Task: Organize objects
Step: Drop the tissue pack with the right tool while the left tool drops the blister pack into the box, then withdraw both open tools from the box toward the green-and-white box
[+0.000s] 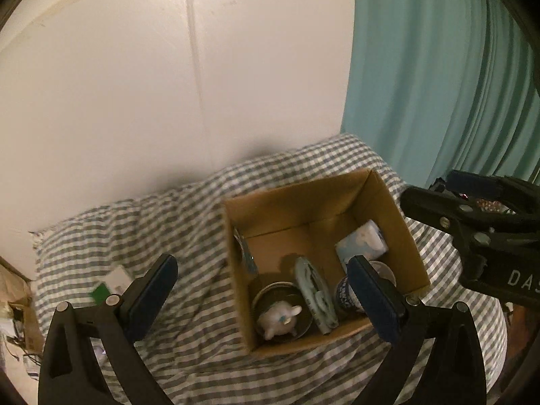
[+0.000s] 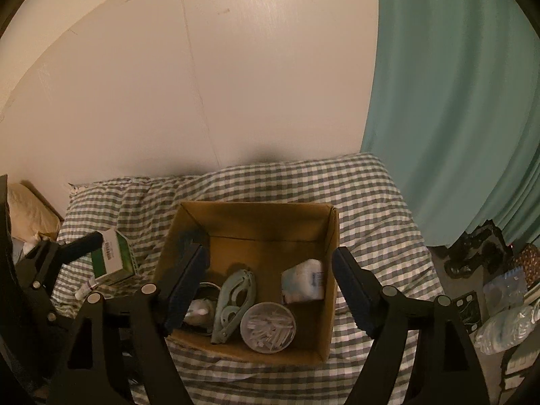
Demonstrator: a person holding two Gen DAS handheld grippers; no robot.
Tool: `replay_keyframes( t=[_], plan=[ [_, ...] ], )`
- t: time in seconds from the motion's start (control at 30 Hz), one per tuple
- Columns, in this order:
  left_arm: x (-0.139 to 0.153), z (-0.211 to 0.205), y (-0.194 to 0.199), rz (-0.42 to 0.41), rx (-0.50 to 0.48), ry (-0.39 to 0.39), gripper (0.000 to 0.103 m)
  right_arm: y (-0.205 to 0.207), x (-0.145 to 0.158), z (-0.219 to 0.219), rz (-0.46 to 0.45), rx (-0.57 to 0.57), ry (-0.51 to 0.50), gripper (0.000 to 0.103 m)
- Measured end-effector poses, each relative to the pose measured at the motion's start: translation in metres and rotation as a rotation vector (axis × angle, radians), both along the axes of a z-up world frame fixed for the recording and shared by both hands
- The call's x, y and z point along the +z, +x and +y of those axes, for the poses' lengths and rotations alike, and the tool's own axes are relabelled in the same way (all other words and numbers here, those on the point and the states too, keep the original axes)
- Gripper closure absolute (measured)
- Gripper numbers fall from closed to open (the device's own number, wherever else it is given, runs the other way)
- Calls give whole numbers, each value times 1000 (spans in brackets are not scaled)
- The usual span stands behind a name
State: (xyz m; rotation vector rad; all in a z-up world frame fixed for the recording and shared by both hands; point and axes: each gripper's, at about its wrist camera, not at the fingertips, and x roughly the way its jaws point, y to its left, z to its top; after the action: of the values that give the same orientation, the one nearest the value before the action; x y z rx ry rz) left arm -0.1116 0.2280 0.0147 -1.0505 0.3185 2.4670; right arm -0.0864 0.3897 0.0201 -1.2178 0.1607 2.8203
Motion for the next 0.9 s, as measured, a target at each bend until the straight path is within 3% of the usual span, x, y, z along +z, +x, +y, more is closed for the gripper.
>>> replay_keyframes(
  t=[0.3,0.53,0.73,0.9],
  plan=[
    [52,-72,18,91,82,10,0,57,46,-28,72,13,62,21],
    [87,-145,46,166,176,25,0,86,78,-77,116,54,84,18],
    [90,-206,58,194,242,16,0,101,88,-140,128,121,99,16],
    [68,-254,53,161,305,21,0,97,71,-196,108,182,101,16]
  ],
)
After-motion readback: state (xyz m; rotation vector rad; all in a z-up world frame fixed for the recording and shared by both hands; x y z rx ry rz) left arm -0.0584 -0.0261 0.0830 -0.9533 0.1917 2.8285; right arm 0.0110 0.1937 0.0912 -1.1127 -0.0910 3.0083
